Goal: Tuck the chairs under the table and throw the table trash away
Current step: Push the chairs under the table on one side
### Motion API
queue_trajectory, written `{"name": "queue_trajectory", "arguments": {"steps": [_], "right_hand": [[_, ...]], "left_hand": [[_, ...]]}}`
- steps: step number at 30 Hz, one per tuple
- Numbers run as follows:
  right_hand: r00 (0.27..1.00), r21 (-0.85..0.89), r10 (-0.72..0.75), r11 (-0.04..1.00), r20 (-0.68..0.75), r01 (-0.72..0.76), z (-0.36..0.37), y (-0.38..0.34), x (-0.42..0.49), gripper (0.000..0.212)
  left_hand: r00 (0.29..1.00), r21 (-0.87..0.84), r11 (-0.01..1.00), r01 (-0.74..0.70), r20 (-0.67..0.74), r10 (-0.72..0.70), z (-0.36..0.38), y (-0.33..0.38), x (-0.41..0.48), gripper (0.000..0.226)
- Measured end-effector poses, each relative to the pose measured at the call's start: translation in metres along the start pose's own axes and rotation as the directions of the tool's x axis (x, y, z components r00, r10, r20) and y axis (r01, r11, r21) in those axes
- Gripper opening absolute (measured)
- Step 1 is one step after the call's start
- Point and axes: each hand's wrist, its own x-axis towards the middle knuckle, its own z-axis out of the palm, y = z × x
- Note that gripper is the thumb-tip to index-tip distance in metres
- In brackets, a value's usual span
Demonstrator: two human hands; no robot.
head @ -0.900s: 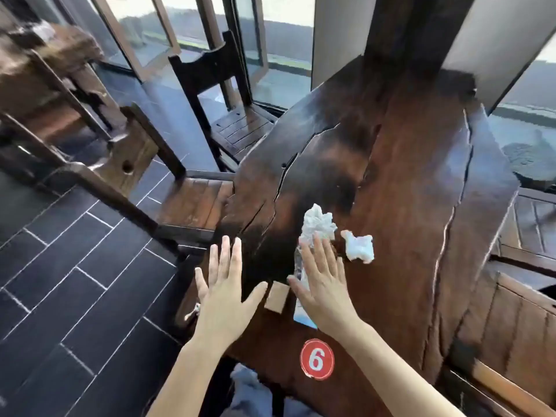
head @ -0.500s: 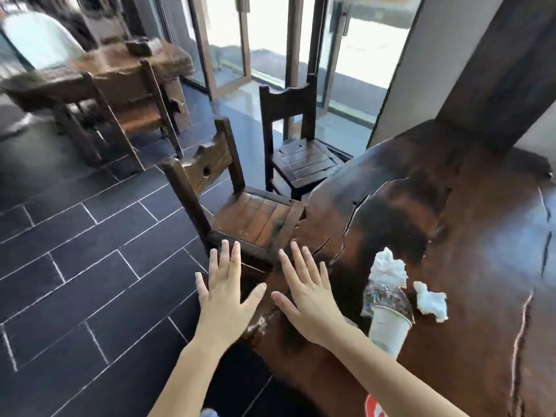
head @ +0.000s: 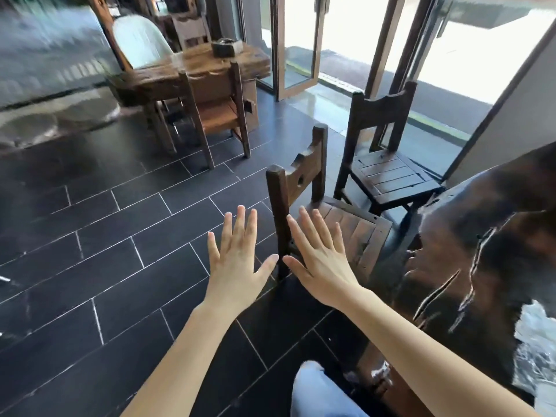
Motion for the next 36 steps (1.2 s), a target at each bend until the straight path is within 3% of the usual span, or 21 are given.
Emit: {"name": "queue_trajectory", "arguments": {"steps": [7,16,22,26,30,33,36], "right_hand": [[1.0,-0.04,-0.02,0.999,0.0,0.019,0.015,0.011,0.116,0.074],[0.998,0.014,-0.032,0.999,-0.059,0.033,0.02,0.042,0.326,0.071],[0.997,0.042,0.057,0.998,-0.051,-0.055,0.027,0.08,0.418,0.067],[0.993,0.016,0.1,0.995,-0.058,-0.1,0.03,0.113,0.458,0.067],[0.967,0.02,0.235,0.972,-0.1,-0.234,0.028,0.145,0.503,0.069],[0.907,0.037,0.395,0.918,-0.143,-0.394,0.032,0.172,0.53,0.07],[0.799,0.058,0.582,0.812,-0.151,-0.581,0.036,0.196,0.553,0.072]], "left_hand": [[1.0,-0.016,1.0,0.006,0.002,-0.006,-0.006,-0.051,0.093,0.079],[1.0,0.036,0.999,-0.021,-0.01,0.021,-0.027,-0.11,0.293,0.079],[1.0,0.015,1.0,0.019,-0.019,-0.019,-0.023,-0.143,0.411,0.078],[0.996,0.022,0.996,-0.086,0.027,0.085,-0.005,-0.141,0.481,0.079],[0.957,0.009,0.962,-0.274,0.101,0.272,0.019,-0.125,0.565,0.081],[0.887,-0.033,0.9,-0.434,0.162,0.433,0.044,-0.111,0.634,0.082],[0.777,-0.095,0.808,-0.582,0.227,0.587,0.069,-0.088,0.698,0.082]]}}
